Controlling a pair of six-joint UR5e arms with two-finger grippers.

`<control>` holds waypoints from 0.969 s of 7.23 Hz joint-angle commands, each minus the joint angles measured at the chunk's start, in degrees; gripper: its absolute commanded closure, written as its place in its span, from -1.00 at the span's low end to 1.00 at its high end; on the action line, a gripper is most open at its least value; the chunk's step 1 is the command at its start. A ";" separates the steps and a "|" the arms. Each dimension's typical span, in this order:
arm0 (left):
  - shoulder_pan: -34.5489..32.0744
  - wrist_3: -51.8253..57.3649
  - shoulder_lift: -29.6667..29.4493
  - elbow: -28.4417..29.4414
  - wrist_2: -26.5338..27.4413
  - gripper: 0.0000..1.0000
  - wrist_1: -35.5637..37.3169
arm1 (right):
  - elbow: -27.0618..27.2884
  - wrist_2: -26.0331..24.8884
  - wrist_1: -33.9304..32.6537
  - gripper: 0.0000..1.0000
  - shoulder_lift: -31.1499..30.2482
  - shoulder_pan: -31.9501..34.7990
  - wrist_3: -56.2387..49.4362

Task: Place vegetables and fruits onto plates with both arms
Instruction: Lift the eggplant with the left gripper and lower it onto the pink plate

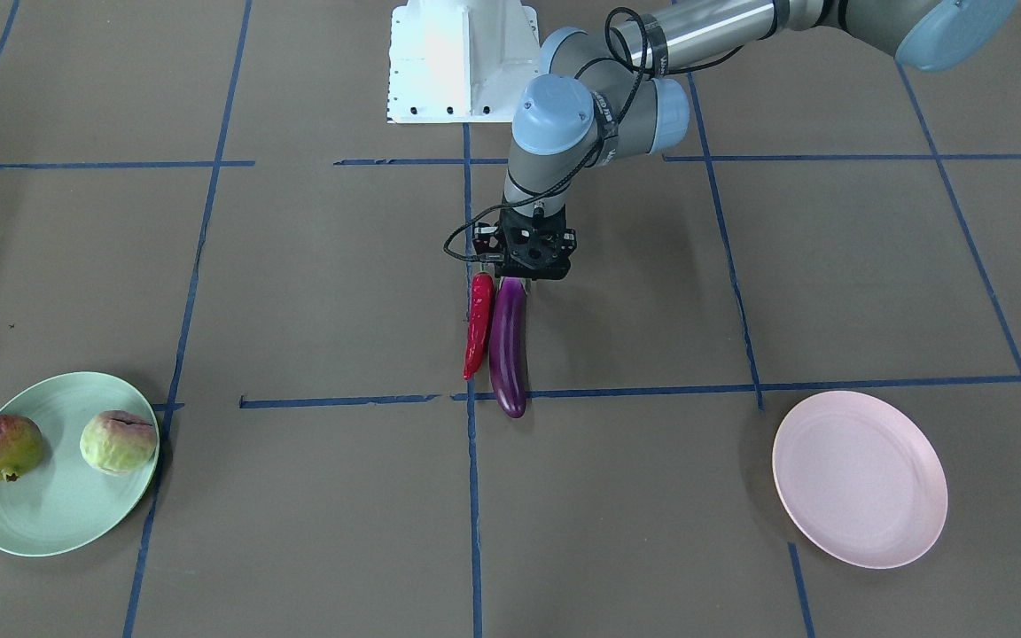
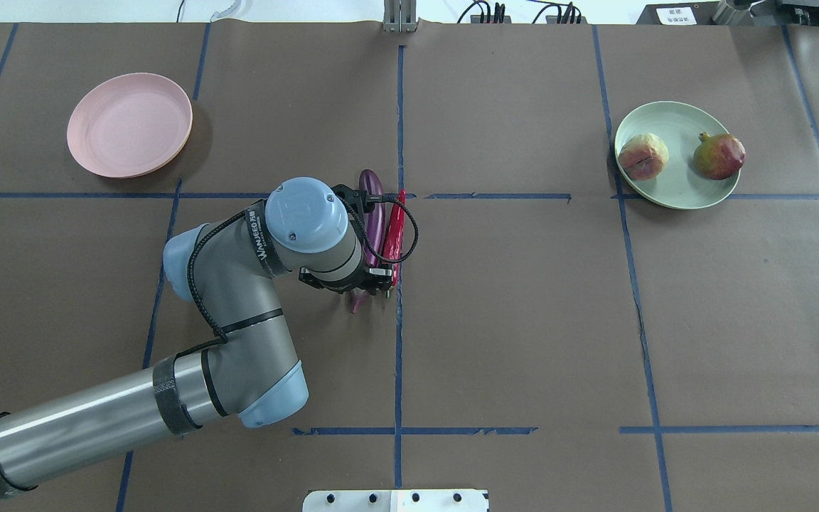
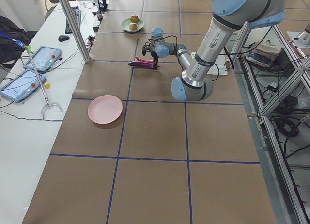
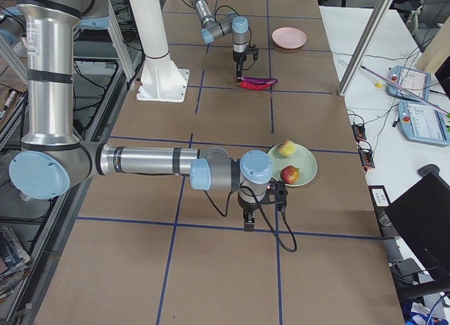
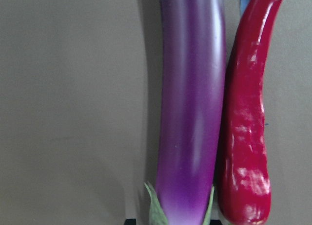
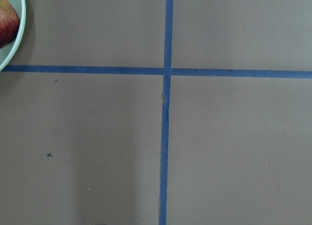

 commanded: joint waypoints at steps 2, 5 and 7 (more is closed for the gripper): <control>0.00 -0.09 -0.02 0.30 0.26 0.45 -1.23 | 0.00 0.00 0.03 -1.00 0.00 0.01 -0.09; -1.57 -0.70 0.16 -0.92 2.02 1.00 -1.33 | 0.00 0.00 0.03 -1.00 0.00 -0.08 -0.09; -7.79 -3.85 2.60 -1.98 0.63 1.00 -1.06 | -0.18 -0.09 -0.05 -1.00 0.00 -0.16 -0.09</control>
